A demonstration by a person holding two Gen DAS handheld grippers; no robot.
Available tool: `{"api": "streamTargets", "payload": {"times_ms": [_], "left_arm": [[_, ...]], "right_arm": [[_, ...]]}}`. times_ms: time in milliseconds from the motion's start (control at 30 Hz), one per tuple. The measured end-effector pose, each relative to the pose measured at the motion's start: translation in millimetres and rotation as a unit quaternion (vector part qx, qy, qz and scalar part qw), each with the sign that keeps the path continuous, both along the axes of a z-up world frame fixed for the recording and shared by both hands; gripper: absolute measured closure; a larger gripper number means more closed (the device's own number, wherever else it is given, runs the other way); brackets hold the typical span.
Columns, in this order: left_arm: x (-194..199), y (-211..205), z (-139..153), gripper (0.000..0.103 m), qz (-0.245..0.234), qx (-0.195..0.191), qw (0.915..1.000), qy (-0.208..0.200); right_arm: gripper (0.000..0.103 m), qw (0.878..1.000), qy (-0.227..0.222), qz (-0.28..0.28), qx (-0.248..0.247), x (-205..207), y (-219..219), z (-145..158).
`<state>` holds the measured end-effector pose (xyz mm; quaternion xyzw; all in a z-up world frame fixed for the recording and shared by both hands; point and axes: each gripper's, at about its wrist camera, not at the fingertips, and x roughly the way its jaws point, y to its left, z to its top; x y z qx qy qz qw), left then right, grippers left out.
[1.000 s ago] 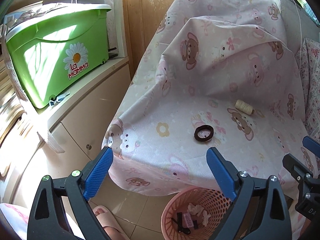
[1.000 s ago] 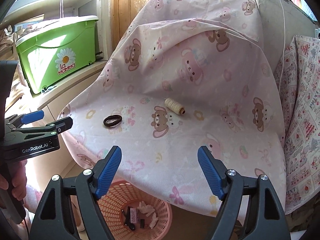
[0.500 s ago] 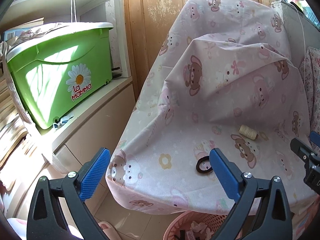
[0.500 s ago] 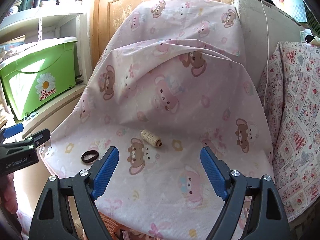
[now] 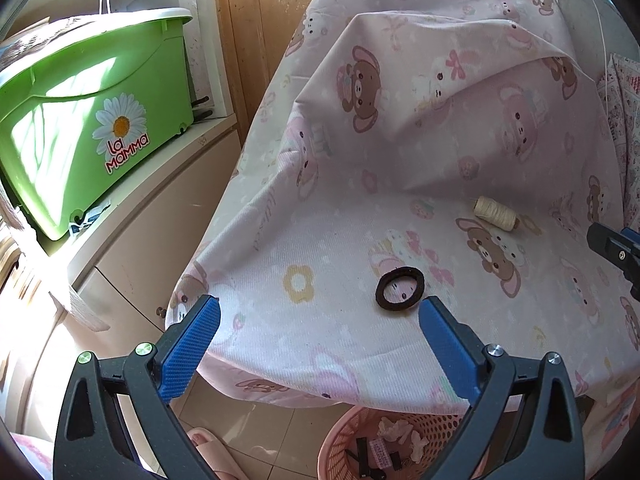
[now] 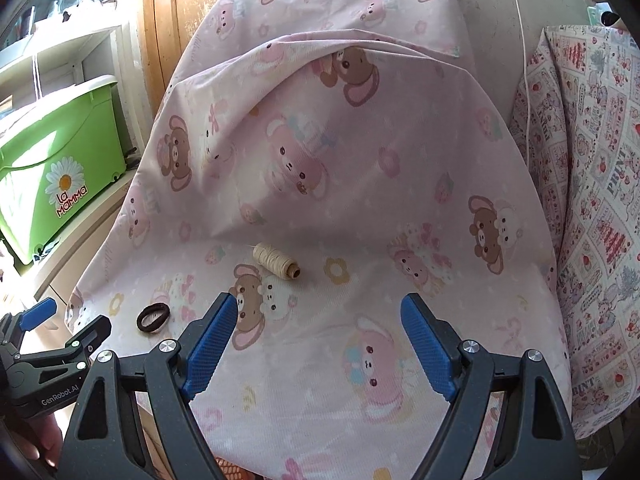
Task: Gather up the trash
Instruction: 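Grasp the black hair tie with the left gripper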
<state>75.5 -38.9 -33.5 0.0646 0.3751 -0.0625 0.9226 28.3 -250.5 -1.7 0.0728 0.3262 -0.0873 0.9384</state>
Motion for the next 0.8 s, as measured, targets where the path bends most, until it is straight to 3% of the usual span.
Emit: {"api": "streamTargets", "payload": {"times_ms": [100, 233, 433, 600, 700, 800], "left_arm": [[1, 1, -5, 0.007, -0.009, -0.014, 0.9997, 0.017], [3, 0, -10, 0.029, -0.029, -0.034, 0.9982, 0.040], [14, -14, -15, 0.034, -0.054, -0.055, 0.9953, 0.059], [25, -37, -20, 0.039, -0.078, -0.015, 0.9960, 0.042], [27, -44, -26, 0.054, -0.089, -0.007, 0.9946, 0.053], [29, -48, -29, 0.059, -0.086, 0.008, 0.9952, 0.045]], "right_arm": [[0.018, 1.000, 0.001, -0.008, 0.004, -1, -5, 0], [0.018, 1.000, -0.003, -0.012, 0.005, -3, -8, 1], [0.018, 1.000, 0.007, -0.016, -0.004, 0, -7, -4], [0.018, 1.000, 0.008, -0.019, -0.009, 1, -5, -6], [0.018, 1.000, 0.009, -0.022, -0.016, 1, -5, -6], [0.018, 1.000, 0.009, -0.023, -0.016, 2, -5, -6]]}}
